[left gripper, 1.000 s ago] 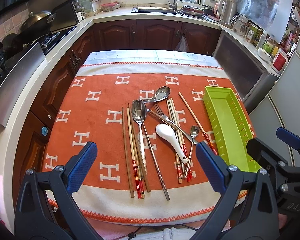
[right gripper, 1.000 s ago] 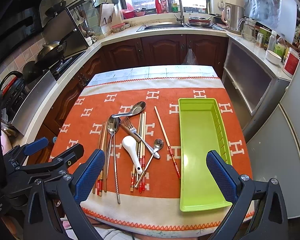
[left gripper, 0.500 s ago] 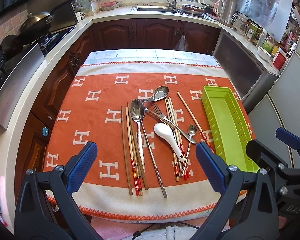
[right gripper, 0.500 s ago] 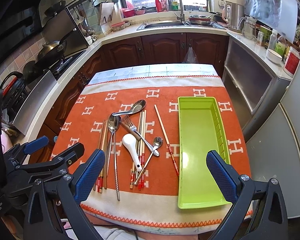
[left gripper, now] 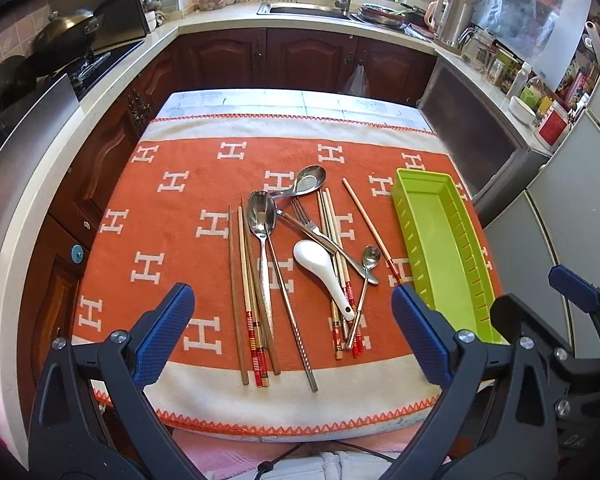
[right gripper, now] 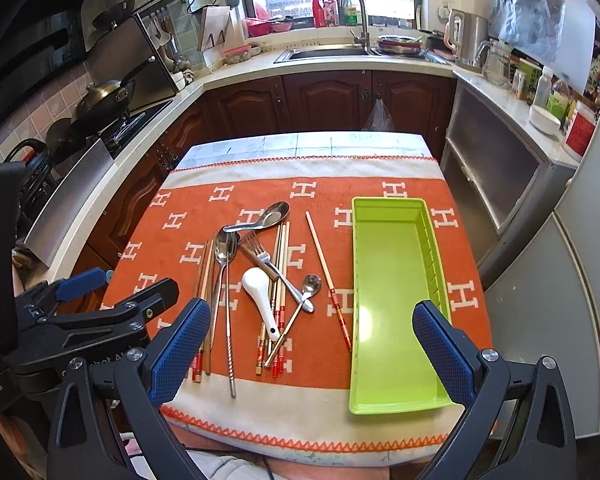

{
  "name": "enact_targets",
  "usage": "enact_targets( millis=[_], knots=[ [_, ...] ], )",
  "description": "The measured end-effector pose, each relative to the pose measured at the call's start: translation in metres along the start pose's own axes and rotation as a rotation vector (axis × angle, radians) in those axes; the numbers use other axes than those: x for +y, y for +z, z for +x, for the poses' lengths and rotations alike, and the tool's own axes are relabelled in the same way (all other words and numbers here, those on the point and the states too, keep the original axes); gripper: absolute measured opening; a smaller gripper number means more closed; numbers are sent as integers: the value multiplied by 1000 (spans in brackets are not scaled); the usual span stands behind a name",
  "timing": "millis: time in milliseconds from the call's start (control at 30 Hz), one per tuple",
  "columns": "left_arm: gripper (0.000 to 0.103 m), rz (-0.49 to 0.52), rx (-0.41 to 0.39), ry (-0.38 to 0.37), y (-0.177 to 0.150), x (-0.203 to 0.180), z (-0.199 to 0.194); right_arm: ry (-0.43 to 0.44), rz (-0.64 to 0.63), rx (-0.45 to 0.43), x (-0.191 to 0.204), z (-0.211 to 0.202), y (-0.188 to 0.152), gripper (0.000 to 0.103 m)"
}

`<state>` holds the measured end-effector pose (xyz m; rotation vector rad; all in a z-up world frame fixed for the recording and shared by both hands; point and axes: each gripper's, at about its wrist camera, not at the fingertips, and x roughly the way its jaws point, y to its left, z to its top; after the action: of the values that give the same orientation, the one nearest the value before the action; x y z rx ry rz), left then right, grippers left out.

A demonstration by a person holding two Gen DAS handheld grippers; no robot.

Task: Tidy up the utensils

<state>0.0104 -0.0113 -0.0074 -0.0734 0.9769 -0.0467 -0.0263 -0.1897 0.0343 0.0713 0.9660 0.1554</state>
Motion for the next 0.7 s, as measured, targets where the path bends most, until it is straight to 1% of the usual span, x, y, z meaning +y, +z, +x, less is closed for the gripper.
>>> enact_targets(
  millis=[67, 200, 267, 567, 700],
  knots=[
    [98, -4, -11, 13, -1, 1, 0, -17, -8, -8, 0, -2, -2, 103],
    [98, -22, -13, 18, -2, 6, -1, -19, 7, -11, -6, -4, -4, 103],
    [98, -12, -21, 31, -3, 5, -2, -24, 6, -19, -7, -4, -4, 103],
    [98, 11, -43, 23, -3, -4, -7, -16, 9, -21, -9, -4, -3, 103],
    [98, 34, -62, 36, -2, -10, -11, -14, 8, -21, -11, -4, -3, 103]
  ],
)
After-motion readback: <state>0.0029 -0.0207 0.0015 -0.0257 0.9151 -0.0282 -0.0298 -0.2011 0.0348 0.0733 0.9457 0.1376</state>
